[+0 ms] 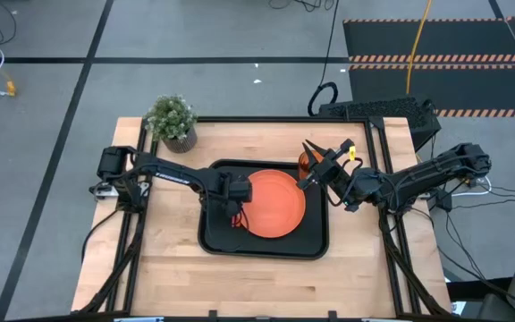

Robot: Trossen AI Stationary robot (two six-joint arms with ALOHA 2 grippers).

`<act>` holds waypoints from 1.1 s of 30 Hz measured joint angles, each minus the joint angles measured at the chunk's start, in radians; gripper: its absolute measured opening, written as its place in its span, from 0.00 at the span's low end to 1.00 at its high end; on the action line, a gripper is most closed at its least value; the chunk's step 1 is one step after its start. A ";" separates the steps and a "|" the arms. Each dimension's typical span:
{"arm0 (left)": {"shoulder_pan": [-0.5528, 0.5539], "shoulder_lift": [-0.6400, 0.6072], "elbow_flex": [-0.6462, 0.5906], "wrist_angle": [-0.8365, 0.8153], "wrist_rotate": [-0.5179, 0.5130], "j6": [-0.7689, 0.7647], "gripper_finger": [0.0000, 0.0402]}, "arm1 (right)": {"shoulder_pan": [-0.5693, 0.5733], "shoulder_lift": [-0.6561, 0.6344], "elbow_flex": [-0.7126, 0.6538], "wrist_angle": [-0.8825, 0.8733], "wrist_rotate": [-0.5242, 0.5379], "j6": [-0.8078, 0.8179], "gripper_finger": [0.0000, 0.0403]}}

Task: Pick and place plate/cup/fork/spoon on tray
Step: Adjust the pink fork on the black tray

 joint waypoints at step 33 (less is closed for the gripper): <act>0.079 -0.004 -0.103 0.049 0.057 0.015 0.08 | 0.000 0.000 -0.001 0.000 0.000 0.000 0.09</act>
